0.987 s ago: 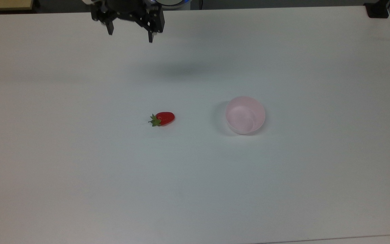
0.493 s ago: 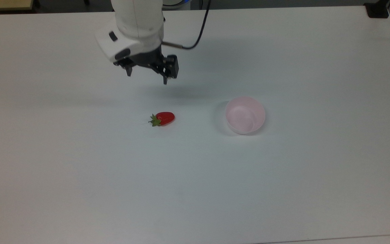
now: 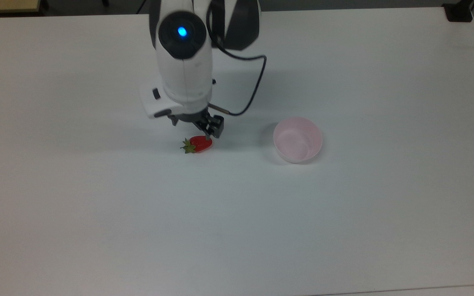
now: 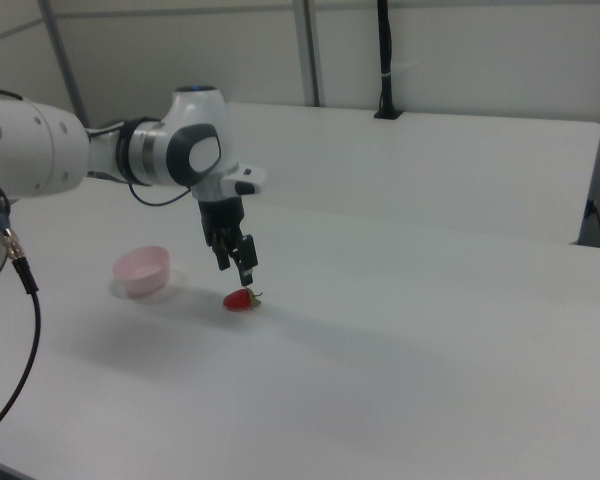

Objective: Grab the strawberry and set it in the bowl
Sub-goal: 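Lower the open gripper down over the red strawberry, then close the gripper on the red strawberry and lift it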

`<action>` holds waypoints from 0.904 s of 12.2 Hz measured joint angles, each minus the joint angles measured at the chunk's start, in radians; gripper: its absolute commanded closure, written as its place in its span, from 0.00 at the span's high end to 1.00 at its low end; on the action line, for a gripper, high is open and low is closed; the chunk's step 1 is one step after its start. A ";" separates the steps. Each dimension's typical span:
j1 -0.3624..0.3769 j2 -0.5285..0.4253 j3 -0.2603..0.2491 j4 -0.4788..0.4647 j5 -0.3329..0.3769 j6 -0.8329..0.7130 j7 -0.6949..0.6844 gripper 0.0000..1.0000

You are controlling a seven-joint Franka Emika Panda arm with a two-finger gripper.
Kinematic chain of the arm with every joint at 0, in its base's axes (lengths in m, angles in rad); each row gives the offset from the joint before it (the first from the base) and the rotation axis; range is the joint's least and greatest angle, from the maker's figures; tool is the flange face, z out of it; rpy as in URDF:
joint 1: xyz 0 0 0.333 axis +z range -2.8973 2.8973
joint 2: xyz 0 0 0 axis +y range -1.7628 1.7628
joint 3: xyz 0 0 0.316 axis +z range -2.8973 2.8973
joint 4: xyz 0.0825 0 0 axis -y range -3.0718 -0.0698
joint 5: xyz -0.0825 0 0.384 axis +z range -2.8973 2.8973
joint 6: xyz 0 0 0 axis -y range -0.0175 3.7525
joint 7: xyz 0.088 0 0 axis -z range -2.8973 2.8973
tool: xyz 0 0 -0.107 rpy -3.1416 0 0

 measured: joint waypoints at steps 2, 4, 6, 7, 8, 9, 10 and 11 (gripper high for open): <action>0.022 0.051 0.000 0.000 0.000 0.041 0.043 0.80; 0.034 0.089 0.000 0.000 0.000 0.090 0.072 0.42; 0.033 0.102 0.000 0.000 0.000 0.121 0.088 0.32; 0.031 0.102 0.000 0.001 0.000 0.123 0.089 0.31; 0.030 0.102 0.000 0.004 0.000 0.123 0.089 0.31; 0.030 0.102 0.000 0.007 0.000 0.123 0.088 0.31; 0.034 0.100 0.000 0.012 0.000 0.123 0.088 0.31; 0.045 0.090 0.001 0.021 0.000 0.121 0.087 0.31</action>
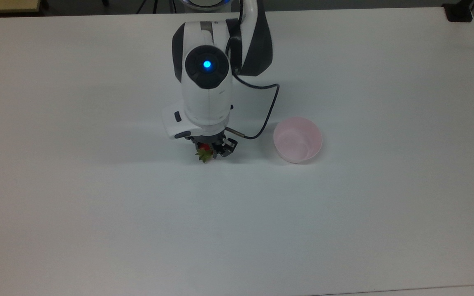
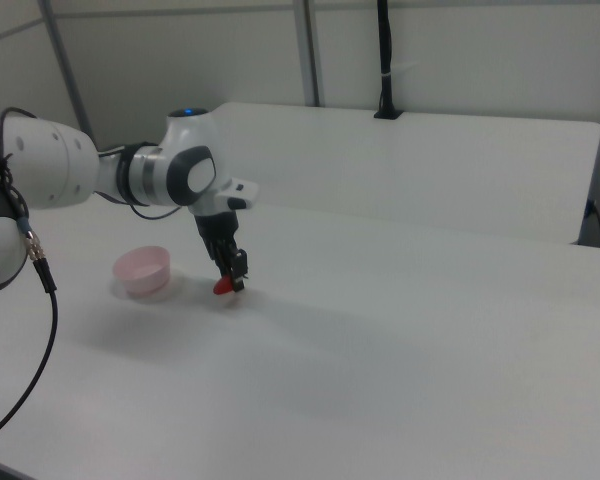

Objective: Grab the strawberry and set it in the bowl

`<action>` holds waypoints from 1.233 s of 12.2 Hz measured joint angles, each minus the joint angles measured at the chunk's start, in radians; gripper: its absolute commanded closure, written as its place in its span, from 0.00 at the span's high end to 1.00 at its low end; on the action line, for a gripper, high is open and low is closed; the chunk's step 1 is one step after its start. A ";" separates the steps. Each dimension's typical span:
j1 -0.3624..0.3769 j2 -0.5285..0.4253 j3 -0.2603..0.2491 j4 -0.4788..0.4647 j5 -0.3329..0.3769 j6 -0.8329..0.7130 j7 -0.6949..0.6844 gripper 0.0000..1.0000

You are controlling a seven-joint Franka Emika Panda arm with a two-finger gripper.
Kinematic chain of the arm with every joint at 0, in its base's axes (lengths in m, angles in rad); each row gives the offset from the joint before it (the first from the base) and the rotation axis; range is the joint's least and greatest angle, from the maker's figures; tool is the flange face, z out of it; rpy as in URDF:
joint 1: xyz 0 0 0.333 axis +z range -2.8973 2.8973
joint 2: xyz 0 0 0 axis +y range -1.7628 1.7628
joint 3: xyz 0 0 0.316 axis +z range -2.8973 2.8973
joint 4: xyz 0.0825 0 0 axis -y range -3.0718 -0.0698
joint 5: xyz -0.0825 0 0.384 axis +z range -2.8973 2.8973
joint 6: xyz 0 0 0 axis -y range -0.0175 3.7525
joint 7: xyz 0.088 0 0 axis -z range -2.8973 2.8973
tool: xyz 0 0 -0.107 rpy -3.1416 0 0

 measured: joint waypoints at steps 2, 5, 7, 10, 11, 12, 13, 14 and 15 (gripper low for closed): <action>0.055 -0.040 0.006 0.032 0.000 -0.047 0.002 0.31; 0.165 -0.065 0.009 0.053 0.000 -0.065 0.058 0.32; 0.218 -0.063 0.009 0.053 0.000 -0.065 0.106 0.35; 0.264 -0.062 0.008 0.053 0.000 -0.049 0.122 1.00; 0.271 -0.062 0.008 0.053 0.000 -0.049 0.122 1.00; 0.271 -0.062 0.008 0.055 -0.015 -0.049 0.122 1.00; 0.271 -0.064 0.008 0.058 -0.033 -0.049 0.119 1.00; 0.269 -0.070 0.007 0.065 -0.046 -0.049 0.102 1.00; 0.265 -0.088 0.001 0.070 -0.051 -0.068 0.054 1.00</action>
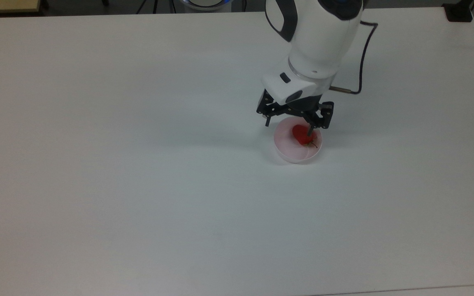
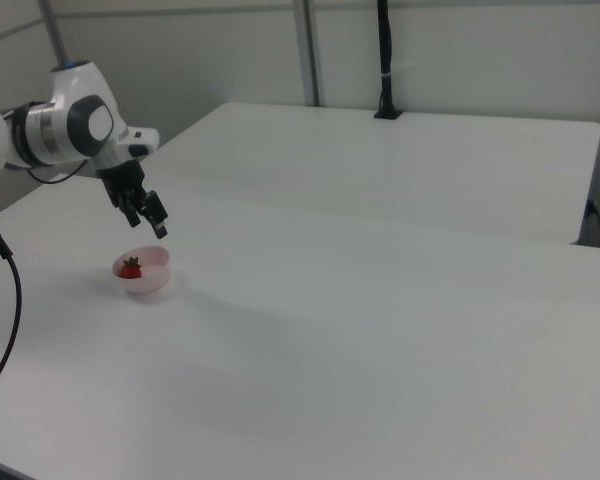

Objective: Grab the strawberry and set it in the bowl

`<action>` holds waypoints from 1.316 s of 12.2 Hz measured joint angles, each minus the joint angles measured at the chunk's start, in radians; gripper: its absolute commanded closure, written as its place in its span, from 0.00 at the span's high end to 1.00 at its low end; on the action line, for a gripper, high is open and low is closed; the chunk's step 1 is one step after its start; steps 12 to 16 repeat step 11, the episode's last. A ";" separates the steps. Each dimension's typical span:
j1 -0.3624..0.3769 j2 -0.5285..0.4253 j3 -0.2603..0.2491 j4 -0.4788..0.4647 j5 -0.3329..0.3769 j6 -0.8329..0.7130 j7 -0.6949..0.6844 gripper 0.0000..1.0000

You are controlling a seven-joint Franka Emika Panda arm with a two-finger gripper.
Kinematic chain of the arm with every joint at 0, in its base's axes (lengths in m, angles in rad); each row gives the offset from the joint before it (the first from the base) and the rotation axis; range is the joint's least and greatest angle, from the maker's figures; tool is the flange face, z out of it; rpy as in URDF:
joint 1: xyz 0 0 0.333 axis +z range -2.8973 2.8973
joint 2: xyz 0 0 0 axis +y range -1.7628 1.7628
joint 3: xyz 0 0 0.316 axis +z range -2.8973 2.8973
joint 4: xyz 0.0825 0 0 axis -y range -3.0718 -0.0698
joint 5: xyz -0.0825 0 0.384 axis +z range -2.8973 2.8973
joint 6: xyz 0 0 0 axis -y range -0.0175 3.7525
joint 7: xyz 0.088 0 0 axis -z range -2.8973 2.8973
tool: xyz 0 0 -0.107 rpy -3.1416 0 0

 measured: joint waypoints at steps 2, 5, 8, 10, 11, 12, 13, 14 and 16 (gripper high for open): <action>-0.038 -0.062 -0.015 0.007 0.000 -0.097 -0.137 1.00; -0.163 -0.164 -0.020 0.006 0.001 -0.264 -0.326 1.00; -0.285 -0.247 -0.020 0.005 0.022 -0.354 -0.478 1.00; -0.344 -0.320 -0.020 0.004 0.045 -0.425 -0.509 1.00; -0.362 -0.352 -0.020 0.000 0.057 -0.446 -0.523 1.00; -0.362 -0.352 -0.020 0.000 0.057 -0.446 -0.523 1.00; -0.362 -0.352 -0.020 0.000 0.057 -0.446 -0.523 1.00; -0.362 -0.352 -0.020 0.000 0.057 -0.446 -0.523 1.00; -0.362 -0.352 -0.020 0.000 0.057 -0.446 -0.523 1.00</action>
